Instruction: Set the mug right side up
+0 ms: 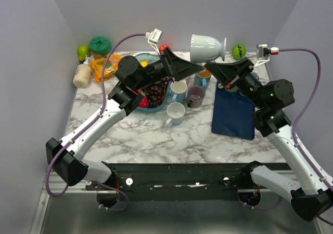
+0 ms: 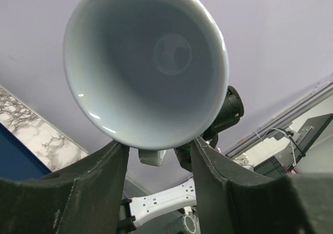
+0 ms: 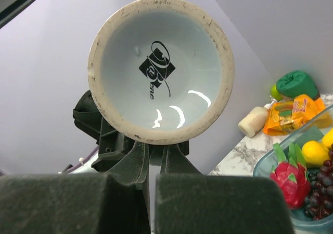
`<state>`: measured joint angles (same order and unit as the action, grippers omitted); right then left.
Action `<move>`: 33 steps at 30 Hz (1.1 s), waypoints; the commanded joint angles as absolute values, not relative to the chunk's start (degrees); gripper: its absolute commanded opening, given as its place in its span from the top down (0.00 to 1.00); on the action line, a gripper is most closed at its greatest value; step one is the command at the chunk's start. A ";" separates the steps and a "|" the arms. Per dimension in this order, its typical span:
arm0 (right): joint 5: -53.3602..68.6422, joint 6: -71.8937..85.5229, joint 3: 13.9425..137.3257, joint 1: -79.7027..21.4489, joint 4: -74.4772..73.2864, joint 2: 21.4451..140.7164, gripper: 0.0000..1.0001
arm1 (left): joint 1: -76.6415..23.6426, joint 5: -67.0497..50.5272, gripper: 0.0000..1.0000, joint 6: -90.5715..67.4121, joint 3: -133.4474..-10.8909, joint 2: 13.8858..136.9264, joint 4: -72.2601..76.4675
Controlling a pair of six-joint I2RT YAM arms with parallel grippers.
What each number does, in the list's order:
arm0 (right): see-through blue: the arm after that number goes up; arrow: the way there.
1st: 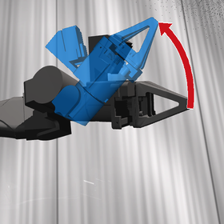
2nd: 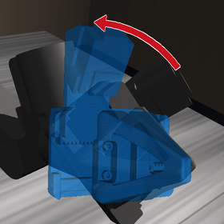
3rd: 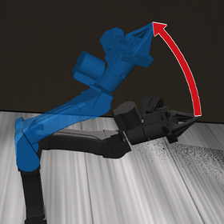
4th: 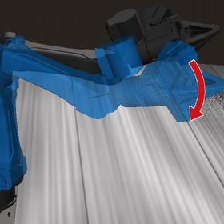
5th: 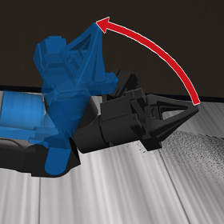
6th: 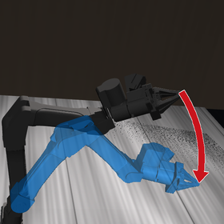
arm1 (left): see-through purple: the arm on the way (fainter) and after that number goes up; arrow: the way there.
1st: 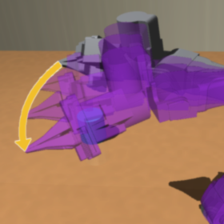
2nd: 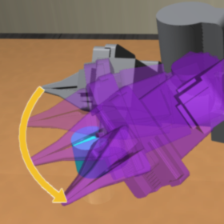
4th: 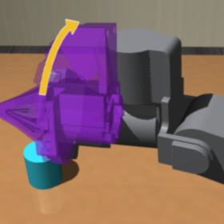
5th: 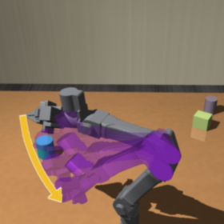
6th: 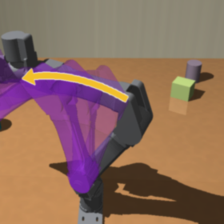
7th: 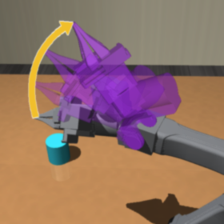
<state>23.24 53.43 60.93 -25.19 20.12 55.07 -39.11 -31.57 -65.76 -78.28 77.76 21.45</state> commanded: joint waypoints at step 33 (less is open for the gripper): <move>10.99 36.66 57.31 -33.13 12.84 52.74 0.66 | -39.46 -23.03 1.00 -58.30 -82.26 76.12 17.50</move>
